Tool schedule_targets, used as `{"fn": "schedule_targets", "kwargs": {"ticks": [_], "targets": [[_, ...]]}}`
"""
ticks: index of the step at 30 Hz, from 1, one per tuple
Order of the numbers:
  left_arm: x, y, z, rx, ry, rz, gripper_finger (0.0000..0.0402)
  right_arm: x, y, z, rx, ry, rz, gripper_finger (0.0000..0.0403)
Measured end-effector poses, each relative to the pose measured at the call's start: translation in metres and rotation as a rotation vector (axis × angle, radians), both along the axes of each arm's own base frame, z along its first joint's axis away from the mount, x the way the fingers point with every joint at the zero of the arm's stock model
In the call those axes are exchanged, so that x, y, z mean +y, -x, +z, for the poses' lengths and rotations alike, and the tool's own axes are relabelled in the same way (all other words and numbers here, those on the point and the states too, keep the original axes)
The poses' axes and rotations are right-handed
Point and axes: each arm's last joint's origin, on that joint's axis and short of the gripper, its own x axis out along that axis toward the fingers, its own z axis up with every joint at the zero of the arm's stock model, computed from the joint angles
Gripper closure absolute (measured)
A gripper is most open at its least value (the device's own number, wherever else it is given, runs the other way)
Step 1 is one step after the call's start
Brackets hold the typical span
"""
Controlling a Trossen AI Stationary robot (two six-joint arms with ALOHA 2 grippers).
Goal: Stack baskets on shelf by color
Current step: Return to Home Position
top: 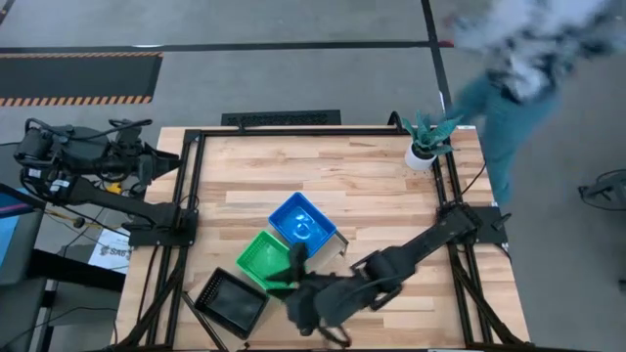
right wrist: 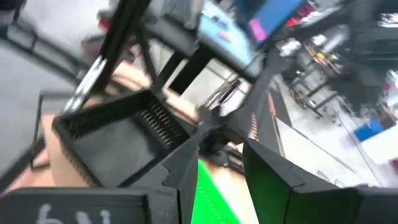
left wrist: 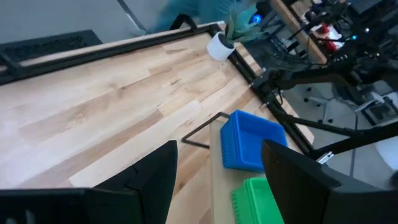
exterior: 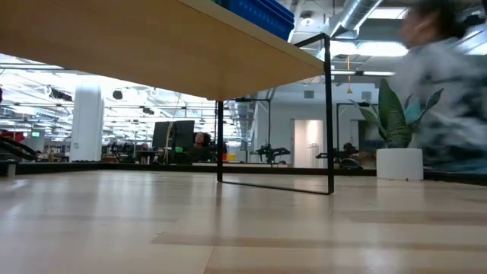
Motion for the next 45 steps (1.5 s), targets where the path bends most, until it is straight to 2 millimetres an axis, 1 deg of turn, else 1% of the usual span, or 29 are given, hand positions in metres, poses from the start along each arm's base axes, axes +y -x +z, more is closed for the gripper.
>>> {"fn": "schedule_targets", "kwargs": {"ticks": [3, 6, 10, 12, 13, 15, 17, 19, 22, 24, 26, 28, 30, 34, 39, 41, 43, 45], "targets": [[0.000, -0.003, 0.004, -0.032, -0.047, 0.003, 0.0182, -0.010, 0.022, 0.037, -0.070, -0.082, -0.041, 0.0258], [0.001, -0.004, 0.009, -0.084, -0.086, 0.022, 0.0182, -0.026, 0.049, 0.069, -0.116, -0.145, -0.052, 0.0259], [0.001, -0.006, 0.012, -0.104, -0.110, 0.012, 0.0182, -0.055, 0.100, 0.124, -0.231, -0.317, -0.073, 0.0260], [0.001, -0.005, 0.011, -0.098, -0.111, 0.012, 0.0182, -0.072, 0.130, 0.144, -0.240, -0.364, -0.075, 0.0258], [0.001, -0.005, 0.011, -0.094, -0.111, 0.012, 0.0181, -0.080, 0.143, 0.150, -0.230, -0.384, -0.081, 0.0258], [0.001, -0.005, 0.011, -0.105, -0.093, 0.027, 0.0182, -0.094, 0.166, 0.158, -0.207, -0.506, -0.105, 0.0257], [0.002, -0.005, 0.011, -0.084, -0.153, 0.026, 0.0182, -0.107, 0.187, 0.160, -0.129, -0.514, -0.076, 0.0258], [0.002, -0.008, 0.013, -0.078, -0.246, -0.023, 0.0182, -0.121, 0.201, 0.160, -0.078, -0.520, -0.090, 0.0259], [0.000, -0.010, 0.017, -0.145, -0.341, -0.117, 0.0182, -0.145, 0.216, 0.157, -0.048, -0.564, -0.138, 0.0262], [0.000, -0.005, 0.014, -0.191, -0.401, -0.160, 0.0182, -0.156, 0.223, 0.151, -0.049, -0.568, -0.160, 0.0261], [0.001, 0.003, 0.004, -0.225, -0.431, -0.166, 0.0182, -0.165, 0.228, 0.139, -0.051, -0.572, -0.184, 0.0260], [0.001, 0.012, -0.013, -0.271, -0.435, -0.184, 0.0182, -0.169, 0.232, 0.122, -0.075, -0.599, -0.184, 0.0258], [0.000, 0.014, -0.036, -0.320, -0.428, -0.232, 0.0182, -0.173, 0.239, 0.100, -0.113, -0.628, -0.172, 0.0257], [-0.001, 0.019, -0.079, -0.454, -0.409, -0.267, 0.0182, -0.187, 0.260, 0.048, -0.273, -0.735, -0.127, 0.0260], [-0.002, 0.017, -0.129, -0.530, -0.376, -0.254, 0.0182, -0.202, 0.285, -0.028, -0.493, -0.850, -0.089, 0.0264], [-0.003, 0.007, -0.140, -0.502, -0.361, -0.253, 0.0182, -0.205, 0.294, -0.058, -0.560, -0.879, -0.071, 0.0263], [-0.005, 0.001, -0.153, -0.403, -0.342, -0.300, 0.0182, -0.208, 0.304, -0.083, -0.624, -0.911, -0.042, 0.0261], [-0.006, -0.008, -0.153, -0.427, -0.343, -0.320, 0.0181, -0.210, 0.312, -0.104, -0.681, -0.941, -0.009, 0.0260]]}}
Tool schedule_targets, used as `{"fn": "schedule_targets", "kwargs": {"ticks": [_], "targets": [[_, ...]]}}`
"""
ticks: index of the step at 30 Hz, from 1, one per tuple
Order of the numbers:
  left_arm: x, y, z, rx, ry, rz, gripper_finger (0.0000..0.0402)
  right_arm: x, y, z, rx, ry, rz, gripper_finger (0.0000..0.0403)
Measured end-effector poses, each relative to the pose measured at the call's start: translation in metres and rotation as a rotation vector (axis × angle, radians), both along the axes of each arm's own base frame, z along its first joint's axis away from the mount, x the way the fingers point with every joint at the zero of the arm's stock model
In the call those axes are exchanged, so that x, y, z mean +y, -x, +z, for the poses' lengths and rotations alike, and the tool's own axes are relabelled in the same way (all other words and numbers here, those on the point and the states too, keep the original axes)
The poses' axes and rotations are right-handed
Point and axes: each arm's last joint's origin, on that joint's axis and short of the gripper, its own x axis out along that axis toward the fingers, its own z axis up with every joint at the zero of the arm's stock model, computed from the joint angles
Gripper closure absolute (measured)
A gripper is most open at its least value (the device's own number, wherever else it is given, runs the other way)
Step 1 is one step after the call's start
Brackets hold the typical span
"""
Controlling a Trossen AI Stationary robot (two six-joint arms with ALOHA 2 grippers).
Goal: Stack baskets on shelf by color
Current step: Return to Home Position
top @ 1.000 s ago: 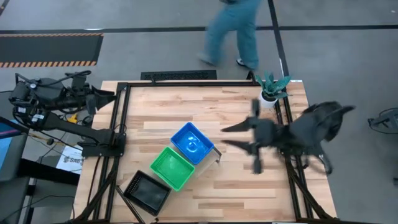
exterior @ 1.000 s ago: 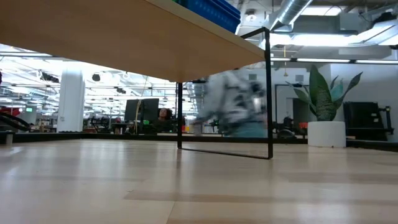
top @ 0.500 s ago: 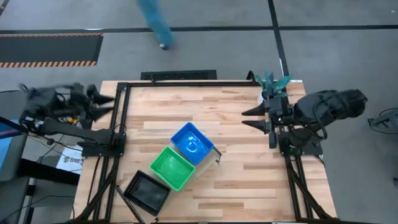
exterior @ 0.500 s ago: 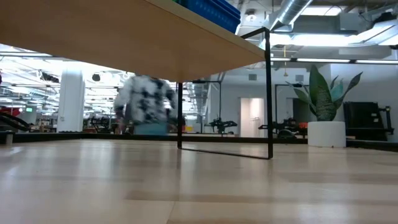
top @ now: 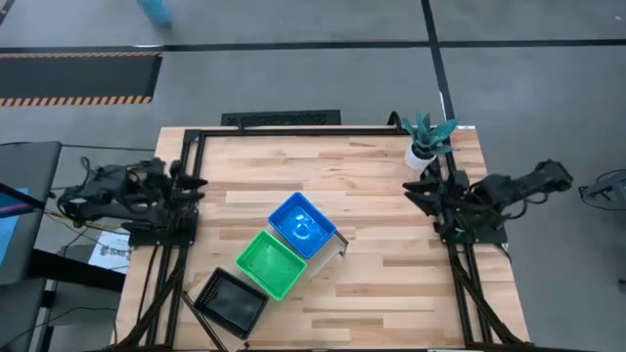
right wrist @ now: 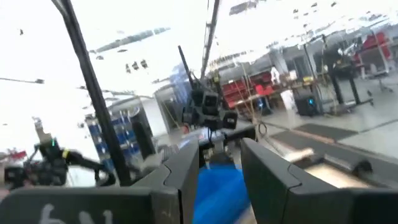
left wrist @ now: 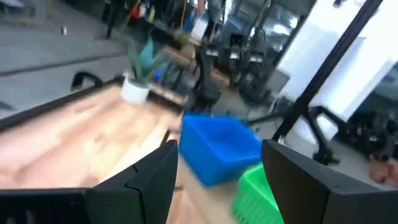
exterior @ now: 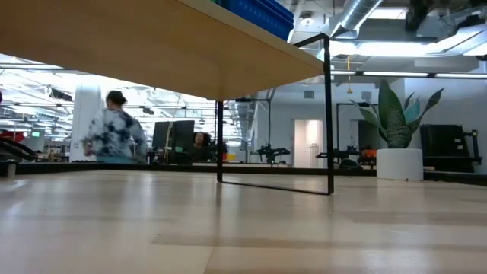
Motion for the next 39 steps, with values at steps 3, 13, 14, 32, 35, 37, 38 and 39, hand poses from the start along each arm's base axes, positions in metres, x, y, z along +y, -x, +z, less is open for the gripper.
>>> {"fn": "schedule_targets", "kwargs": {"ticks": [3, 13, 14, 32, 35, 37, 38, 39], "targets": [[-0.003, -0.011, -0.018, 0.029, -0.021, -0.075, 0.0182, 0.000, 0.005, -0.037, -0.011, -0.020, 0.022, 0.0259], [-0.012, -0.050, -0.079, 0.058, -0.042, -0.212, 0.0182, 0.001, 0.006, -0.091, 0.055, -0.071, 0.033, 0.0261], [-0.013, -0.053, -0.086, 0.070, -0.042, -0.227, 0.0182, 0.001, 0.006, -0.092, 0.059, -0.070, 0.032, 0.0259], [-0.015, -0.075, -0.126, -0.073, -0.085, -0.233, 0.0182, 0.003, 0.002, -0.113, 0.268, 0.046, 0.047, 0.0258], [-0.015, -0.075, -0.126, -0.070, -0.100, -0.230, 0.0182, 0.003, 0.002, -0.118, 0.319, 0.065, 0.046, 0.0257], [-0.015, -0.075, -0.126, -0.070, -0.098, -0.229, 0.0182, 0.003, 0.002, -0.120, 0.339, 0.069, 0.044, 0.0256], [-0.015, -0.075, -0.126, -0.071, -0.098, -0.229, 0.0182, 0.003, 0.002, -0.121, 0.350, 0.073, 0.044, 0.0256], [-0.015, -0.075, -0.126, -0.070, -0.099, -0.229, 0.0182, 0.003, 0.002, -0.122, 0.360, 0.076, 0.044, 0.0257]]}}
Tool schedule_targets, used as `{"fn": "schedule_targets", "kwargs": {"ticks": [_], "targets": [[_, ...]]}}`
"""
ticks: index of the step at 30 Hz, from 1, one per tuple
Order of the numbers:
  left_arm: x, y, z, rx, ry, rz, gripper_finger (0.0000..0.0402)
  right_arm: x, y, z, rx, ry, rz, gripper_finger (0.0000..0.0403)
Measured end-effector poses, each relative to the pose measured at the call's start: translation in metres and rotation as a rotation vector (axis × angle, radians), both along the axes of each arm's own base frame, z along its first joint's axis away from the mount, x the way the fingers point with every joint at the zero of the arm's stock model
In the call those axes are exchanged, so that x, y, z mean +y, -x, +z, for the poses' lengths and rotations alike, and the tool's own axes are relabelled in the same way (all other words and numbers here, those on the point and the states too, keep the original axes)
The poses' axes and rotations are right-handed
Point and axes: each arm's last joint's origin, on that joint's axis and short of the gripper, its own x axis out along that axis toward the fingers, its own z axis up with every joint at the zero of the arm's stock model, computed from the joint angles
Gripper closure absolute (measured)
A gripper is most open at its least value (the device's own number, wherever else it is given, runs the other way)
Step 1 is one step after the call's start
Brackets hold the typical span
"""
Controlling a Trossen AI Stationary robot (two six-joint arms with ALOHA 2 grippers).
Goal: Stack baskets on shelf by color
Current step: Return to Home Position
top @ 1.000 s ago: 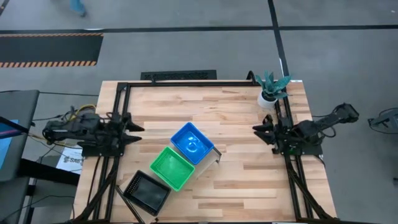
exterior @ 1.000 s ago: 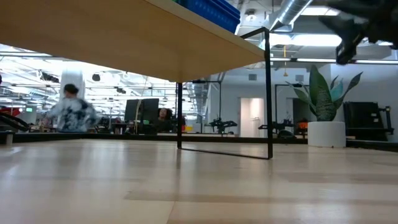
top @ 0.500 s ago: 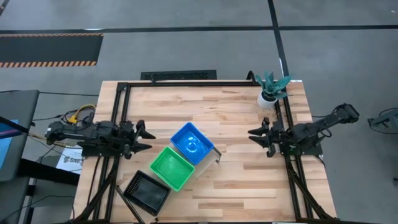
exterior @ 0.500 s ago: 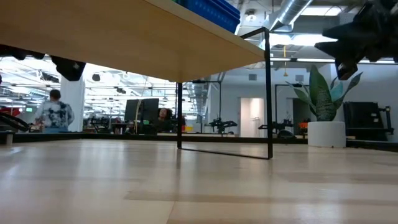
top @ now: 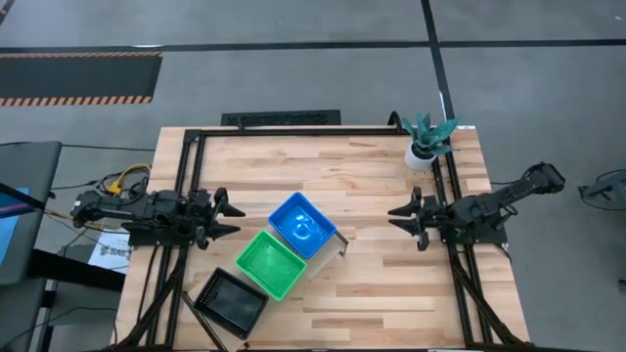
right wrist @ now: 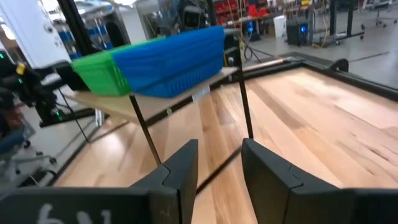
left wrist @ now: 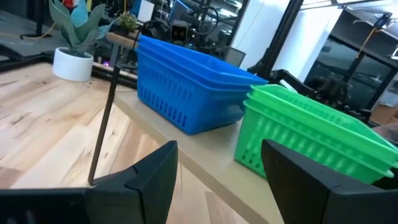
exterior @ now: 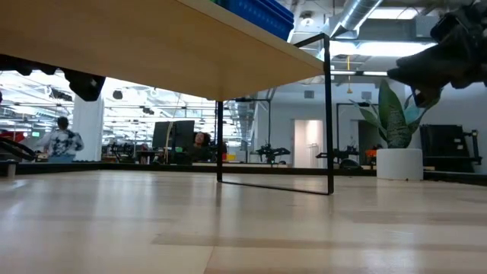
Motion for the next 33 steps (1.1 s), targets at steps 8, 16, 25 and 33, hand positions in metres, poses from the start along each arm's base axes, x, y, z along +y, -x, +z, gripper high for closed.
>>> {"fn": "schedule_targets", "kwargs": {"ticks": [8, 16, 25, 33], "targets": [[0.000, 0.000, 0.000, -0.001, -0.007, 0.004, 0.0182, 0.000, 0.001, -0.010, 0.094, 0.038, -0.001, 0.0261], [0.000, 0.000, 0.000, 0.000, -0.007, 0.003, 0.0182, 0.000, 0.001, -0.011, 0.106, 0.043, -0.001, 0.0257], [0.000, 0.000, 0.000, 0.000, -0.006, 0.003, 0.0182, 0.000, 0.001, -0.012, 0.111, 0.045, -0.002, 0.0264], [0.000, 0.000, -0.001, 0.000, -0.006, 0.003, 0.0182, 0.000, 0.001, -0.012, 0.113, 0.045, -0.003, 0.0259]]}}
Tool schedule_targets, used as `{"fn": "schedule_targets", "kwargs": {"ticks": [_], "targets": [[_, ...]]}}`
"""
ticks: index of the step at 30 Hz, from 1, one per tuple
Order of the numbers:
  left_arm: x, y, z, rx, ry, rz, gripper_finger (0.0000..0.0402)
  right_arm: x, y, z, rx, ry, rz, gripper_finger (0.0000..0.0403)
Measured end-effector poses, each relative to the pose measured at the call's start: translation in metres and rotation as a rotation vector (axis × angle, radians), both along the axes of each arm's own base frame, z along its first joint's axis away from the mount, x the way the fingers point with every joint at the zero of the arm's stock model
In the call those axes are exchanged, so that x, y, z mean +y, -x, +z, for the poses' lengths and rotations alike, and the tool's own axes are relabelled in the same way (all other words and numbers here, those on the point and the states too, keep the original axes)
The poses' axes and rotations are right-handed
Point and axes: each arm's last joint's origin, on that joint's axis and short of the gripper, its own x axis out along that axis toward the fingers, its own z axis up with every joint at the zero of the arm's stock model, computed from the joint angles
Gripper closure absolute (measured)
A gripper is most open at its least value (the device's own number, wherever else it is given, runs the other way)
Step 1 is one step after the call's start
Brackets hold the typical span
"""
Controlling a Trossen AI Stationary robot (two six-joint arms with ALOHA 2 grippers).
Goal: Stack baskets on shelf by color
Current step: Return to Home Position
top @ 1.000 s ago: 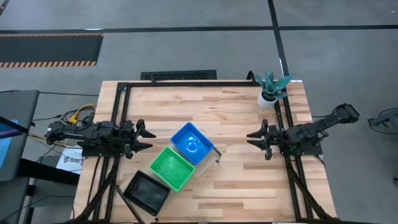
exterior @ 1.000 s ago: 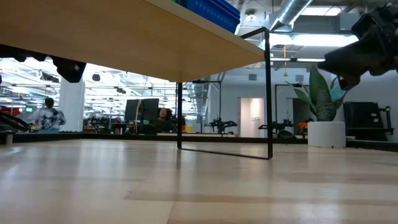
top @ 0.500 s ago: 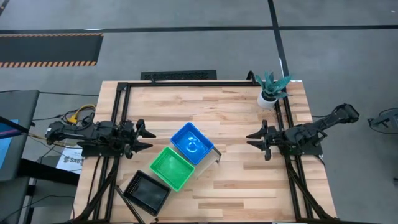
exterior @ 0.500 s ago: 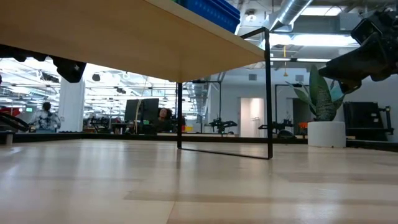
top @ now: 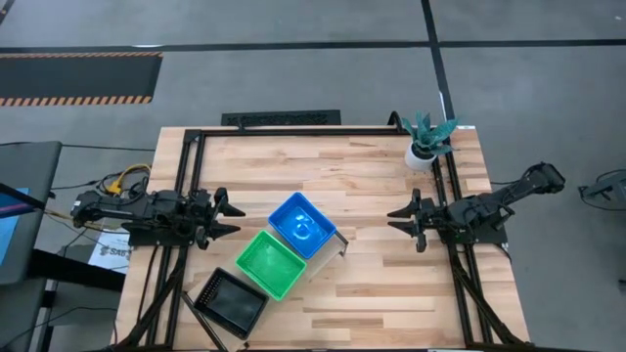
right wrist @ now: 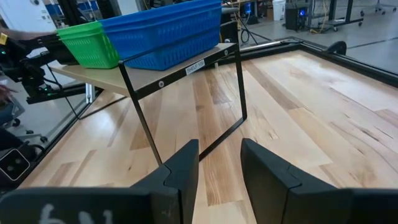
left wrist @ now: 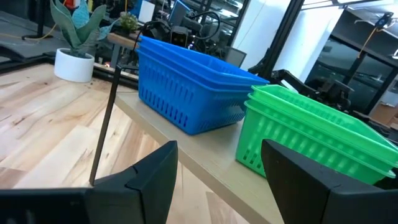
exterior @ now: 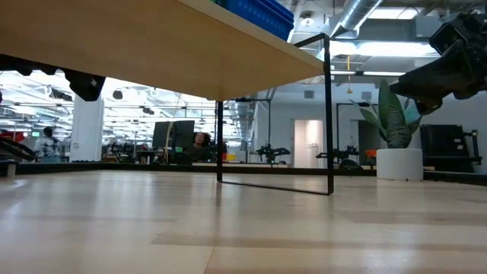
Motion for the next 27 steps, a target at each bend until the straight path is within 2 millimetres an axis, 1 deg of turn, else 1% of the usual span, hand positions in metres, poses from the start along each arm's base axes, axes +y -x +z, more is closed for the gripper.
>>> {"fn": "schedule_targets", "kwargs": {"ticks": [27], "targets": [[0.0000, 0.0000, -0.0002, 0.001, 0.001, -0.001, 0.0182, 0.0000, 0.0000, -0.0003, 0.001, 0.001, 0.000, 0.0264]]}}
